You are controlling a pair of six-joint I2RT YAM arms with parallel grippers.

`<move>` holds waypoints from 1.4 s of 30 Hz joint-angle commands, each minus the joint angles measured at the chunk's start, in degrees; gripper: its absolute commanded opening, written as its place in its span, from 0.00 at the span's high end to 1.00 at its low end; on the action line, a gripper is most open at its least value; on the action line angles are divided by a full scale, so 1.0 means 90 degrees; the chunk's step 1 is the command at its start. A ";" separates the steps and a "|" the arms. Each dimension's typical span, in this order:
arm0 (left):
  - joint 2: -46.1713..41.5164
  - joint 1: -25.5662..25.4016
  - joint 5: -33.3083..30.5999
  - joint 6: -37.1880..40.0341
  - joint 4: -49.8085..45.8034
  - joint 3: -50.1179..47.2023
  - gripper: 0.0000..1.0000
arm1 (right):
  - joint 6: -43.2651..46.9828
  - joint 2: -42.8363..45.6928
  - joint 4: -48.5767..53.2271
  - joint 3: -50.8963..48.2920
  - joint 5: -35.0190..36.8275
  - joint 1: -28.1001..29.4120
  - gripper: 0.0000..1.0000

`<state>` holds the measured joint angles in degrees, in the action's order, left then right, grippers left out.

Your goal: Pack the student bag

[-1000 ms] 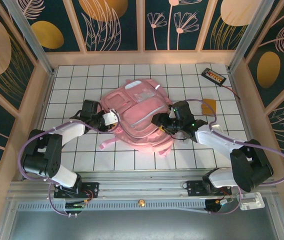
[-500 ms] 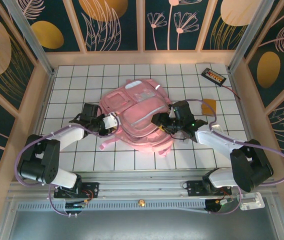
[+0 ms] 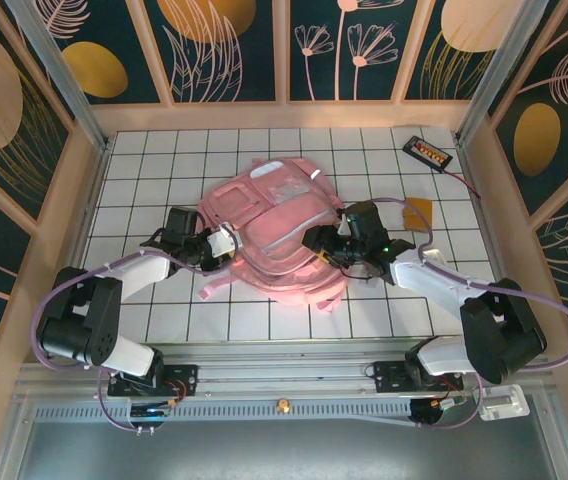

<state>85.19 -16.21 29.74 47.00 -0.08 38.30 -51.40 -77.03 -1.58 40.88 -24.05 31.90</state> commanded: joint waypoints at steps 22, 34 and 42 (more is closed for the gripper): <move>-0.0993 -0.0268 0.0162 -0.1108 -0.1345 0.0113 1.00 | -0.0810 -0.0173 -0.1419 -0.0192 0.0277 0.0222 1.00; -0.1027 -0.0942 -0.0021 -0.1655 -0.1332 -0.0035 1.00 | -0.1297 -0.0225 -0.2075 -0.0421 0.0323 0.0539 1.00; -0.1131 -0.1205 -0.0068 -0.2039 -0.1007 0.0049 1.00 | -0.0958 0.0141 -0.1247 -0.0343 0.0629 0.0556 1.00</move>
<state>76.51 -24.56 25.63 31.05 -11.70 38.11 -61.43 -77.69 -12.69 37.01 -19.44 35.70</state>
